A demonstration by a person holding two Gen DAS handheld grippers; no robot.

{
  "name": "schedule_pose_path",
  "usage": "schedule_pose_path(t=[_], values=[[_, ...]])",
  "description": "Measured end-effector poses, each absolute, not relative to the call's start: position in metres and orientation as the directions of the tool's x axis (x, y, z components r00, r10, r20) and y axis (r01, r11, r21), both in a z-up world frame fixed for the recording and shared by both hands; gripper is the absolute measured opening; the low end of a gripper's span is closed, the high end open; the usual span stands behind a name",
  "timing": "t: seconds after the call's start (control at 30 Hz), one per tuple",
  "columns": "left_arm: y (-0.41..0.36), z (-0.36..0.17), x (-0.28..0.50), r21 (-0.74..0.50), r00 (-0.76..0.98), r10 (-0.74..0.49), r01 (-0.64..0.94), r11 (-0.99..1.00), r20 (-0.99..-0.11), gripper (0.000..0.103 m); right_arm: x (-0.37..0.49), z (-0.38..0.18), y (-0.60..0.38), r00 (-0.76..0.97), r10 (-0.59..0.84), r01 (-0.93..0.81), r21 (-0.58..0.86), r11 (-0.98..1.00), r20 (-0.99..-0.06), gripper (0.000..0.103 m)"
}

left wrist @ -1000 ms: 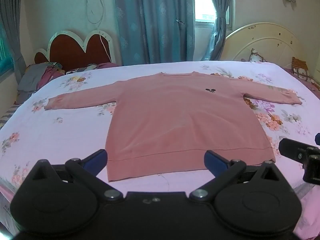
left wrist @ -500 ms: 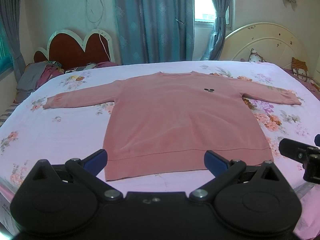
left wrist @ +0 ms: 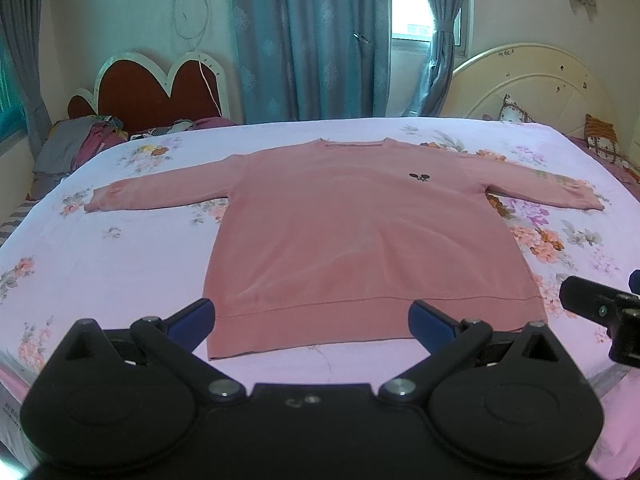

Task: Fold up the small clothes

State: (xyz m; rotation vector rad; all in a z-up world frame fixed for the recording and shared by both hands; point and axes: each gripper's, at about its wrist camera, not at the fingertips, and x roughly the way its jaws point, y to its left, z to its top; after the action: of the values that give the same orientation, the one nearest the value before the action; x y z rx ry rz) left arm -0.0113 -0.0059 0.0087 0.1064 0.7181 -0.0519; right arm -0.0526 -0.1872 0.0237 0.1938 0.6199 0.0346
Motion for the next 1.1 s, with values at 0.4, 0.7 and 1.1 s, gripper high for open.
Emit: schedule_pose_path(t=[0.4, 0.7, 1.1], values=[[-0.009, 0.008, -0.009, 0.087, 0.752, -0.007, 0.085, 0.993, -0.659, 0.103, -0.048, 0.023, -0.187, 0.809, 0.091, 0.026, 0.190, 0.981, -0.580, 0.103], [-0.011, 0.008, -0.006, 0.087, 0.750, -0.008, 0.087, 0.992, -0.661, 0.103, -0.043, 0.022, -0.188, 0.808, 0.088, 0.031, 0.191, 0.981, -0.583, 0.103], [-0.009, 0.006, 0.006, 0.087, 0.739, -0.008, 0.090, 0.992, -0.674, 0.103, -0.031, 0.015, -0.188, 0.800, 0.092, 0.034, 0.197, 0.980, -0.593, 0.103]])
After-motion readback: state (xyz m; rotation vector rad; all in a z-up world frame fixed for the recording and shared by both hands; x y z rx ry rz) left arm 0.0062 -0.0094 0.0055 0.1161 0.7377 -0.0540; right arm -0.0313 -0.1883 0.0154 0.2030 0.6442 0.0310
